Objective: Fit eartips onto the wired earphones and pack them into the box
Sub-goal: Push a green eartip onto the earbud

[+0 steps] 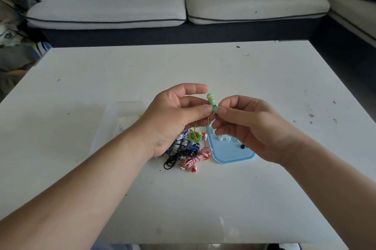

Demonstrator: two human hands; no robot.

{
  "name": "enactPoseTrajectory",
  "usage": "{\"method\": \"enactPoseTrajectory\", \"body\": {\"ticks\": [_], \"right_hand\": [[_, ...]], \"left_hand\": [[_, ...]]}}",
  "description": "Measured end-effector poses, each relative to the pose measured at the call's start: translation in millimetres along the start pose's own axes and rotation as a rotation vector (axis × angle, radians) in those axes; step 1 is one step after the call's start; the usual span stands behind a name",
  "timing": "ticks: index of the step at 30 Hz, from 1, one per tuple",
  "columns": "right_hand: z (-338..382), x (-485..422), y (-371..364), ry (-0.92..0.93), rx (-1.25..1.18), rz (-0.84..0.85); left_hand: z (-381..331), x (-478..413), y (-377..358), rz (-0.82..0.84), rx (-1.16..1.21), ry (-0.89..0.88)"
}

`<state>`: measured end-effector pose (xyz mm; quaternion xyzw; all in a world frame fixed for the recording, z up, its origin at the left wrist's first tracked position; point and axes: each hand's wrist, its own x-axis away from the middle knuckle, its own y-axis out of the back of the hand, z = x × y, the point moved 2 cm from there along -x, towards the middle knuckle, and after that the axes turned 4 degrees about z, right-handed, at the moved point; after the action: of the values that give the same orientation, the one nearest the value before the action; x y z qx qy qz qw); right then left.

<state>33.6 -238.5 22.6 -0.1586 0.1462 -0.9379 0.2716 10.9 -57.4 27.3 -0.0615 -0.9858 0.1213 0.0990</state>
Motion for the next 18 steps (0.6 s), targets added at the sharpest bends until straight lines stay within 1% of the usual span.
{"method": "enactPoseTrajectory", "body": {"ticks": [6, 18], "right_hand": [[-1.5, -1.2, 1.9, -0.032, -0.08, 0.026], [-5.5, -2.7, 5.0, -0.079, -0.115, 0.009]], "left_hand": [[-2.2, 0.2, -0.1, 0.026, 0.003, 0.012], [-0.9, 1.6, -0.9, 0.018, -0.005, 0.028]]}}
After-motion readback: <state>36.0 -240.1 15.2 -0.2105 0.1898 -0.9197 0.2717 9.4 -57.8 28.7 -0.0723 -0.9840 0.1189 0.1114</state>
